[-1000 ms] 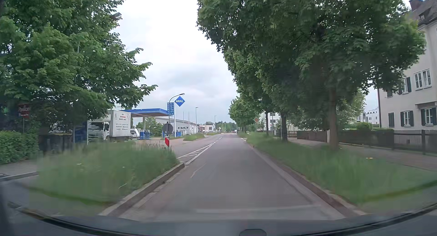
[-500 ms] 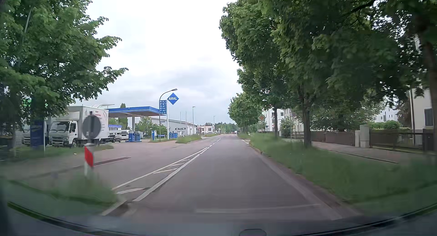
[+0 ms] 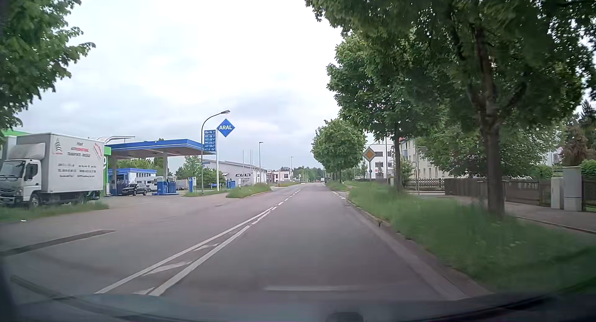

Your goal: Follow the waypoints while adhering to traffic rules and regulations

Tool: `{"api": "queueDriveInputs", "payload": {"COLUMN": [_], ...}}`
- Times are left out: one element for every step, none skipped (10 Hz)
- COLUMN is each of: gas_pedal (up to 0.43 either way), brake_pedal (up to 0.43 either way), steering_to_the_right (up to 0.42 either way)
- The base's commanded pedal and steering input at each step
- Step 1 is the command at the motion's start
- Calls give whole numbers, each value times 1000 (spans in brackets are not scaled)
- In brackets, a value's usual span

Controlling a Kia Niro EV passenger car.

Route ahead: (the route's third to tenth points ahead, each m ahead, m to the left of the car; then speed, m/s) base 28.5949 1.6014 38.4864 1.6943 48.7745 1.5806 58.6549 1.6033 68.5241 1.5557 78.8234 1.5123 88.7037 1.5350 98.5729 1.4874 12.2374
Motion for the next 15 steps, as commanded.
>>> {"api": "queueDriveInputs", "payload": {"gas_pedal": [110,110,110,110,110,110,110,110,110,110,110,110,110,110,110], "brake_pedal": [0,0,0,0,0,0,0,0,0,0,0,0,0,0,0], "steering_to_the_right": [-4,-4,-4,-4,-4,-4,-4,-4,-3,-4,-3,-3,-3,-3,-3]}}
